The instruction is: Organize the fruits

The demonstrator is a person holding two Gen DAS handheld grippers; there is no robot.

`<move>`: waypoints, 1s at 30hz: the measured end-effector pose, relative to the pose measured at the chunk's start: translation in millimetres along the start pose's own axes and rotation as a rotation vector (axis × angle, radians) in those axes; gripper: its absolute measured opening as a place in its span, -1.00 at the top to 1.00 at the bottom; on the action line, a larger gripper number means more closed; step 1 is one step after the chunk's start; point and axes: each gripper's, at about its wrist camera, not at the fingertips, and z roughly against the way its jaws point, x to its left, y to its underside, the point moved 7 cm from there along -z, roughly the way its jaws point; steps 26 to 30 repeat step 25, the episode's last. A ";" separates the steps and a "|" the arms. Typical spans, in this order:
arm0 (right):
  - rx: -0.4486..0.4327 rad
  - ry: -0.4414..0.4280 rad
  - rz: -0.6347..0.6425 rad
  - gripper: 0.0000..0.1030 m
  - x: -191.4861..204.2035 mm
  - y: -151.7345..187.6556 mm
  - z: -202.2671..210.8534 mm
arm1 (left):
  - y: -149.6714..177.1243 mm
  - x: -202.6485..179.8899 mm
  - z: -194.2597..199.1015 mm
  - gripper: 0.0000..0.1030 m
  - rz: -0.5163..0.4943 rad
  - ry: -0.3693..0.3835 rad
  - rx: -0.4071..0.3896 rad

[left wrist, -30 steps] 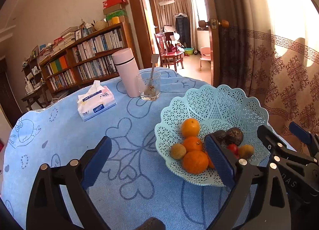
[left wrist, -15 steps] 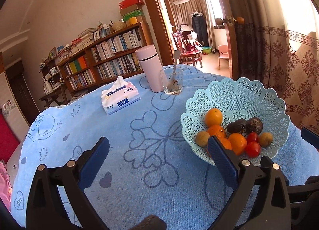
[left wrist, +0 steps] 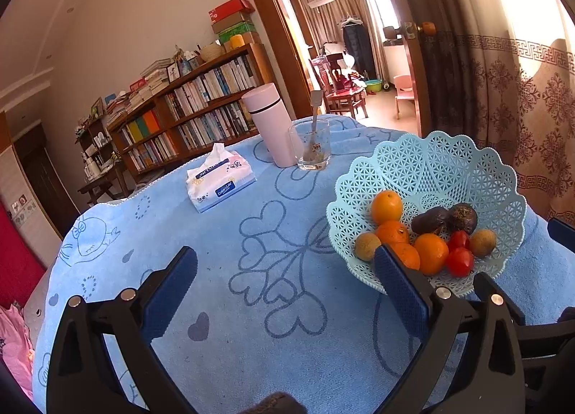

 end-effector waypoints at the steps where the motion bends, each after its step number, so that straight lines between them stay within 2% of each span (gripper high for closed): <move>1: 0.001 0.000 -0.001 -0.94 -0.5 -0.2 -0.3 | -0.2 -1.0 -0.1 -0.90 -0.005 -0.002 0.000; 15: 0.004 0.005 -0.010 -0.94 -3.2 0.5 -1.8 | 1.5 -6.3 4.0 -0.90 -0.023 0.006 -0.012; 21: 0.003 0.007 -0.009 -0.94 -3.7 0.7 -1.8 | 6.4 0.7 4.4 -0.90 0.009 0.018 0.024; 25: 0.001 0.010 -0.007 -0.94 -4.0 0.7 -1.6 | 16.8 12.1 4.4 -0.90 0.032 0.000 0.059; 30: 0.001 0.010 -0.007 -0.94 -4.0 0.7 -1.6 | 16.8 12.1 4.4 -0.90 0.032 0.000 0.059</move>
